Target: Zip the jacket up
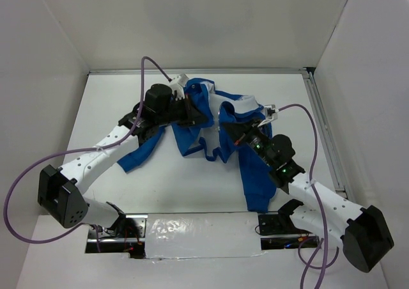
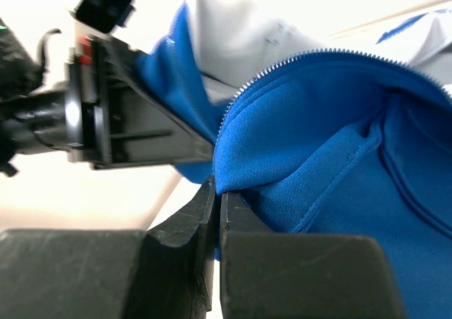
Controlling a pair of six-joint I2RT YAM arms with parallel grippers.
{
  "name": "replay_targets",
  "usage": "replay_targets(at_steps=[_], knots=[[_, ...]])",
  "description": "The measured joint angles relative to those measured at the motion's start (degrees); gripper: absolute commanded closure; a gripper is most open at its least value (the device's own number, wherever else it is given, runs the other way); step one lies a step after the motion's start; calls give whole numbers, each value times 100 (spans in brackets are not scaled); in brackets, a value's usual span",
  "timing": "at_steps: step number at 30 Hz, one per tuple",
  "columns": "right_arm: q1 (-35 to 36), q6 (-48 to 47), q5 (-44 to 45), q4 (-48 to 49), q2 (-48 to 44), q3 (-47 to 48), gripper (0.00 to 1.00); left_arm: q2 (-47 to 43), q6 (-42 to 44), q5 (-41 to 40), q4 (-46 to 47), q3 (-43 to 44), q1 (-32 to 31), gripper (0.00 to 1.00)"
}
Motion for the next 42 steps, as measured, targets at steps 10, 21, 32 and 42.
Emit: replay_targets(at_steps=[10,21,32,42], knots=[[0,127,42,363,356,0,100,-11,-273,358,358,-66,181,100],[0,234,142,734,654,4,100,-72,-533,577,562,-258,190,100],[0,372,151,988,850,46,100,-116,-544,636,673,-289,219,100],[0,514,157,1329,876,46,100,-114,-647,721,697,-289,291,100]])
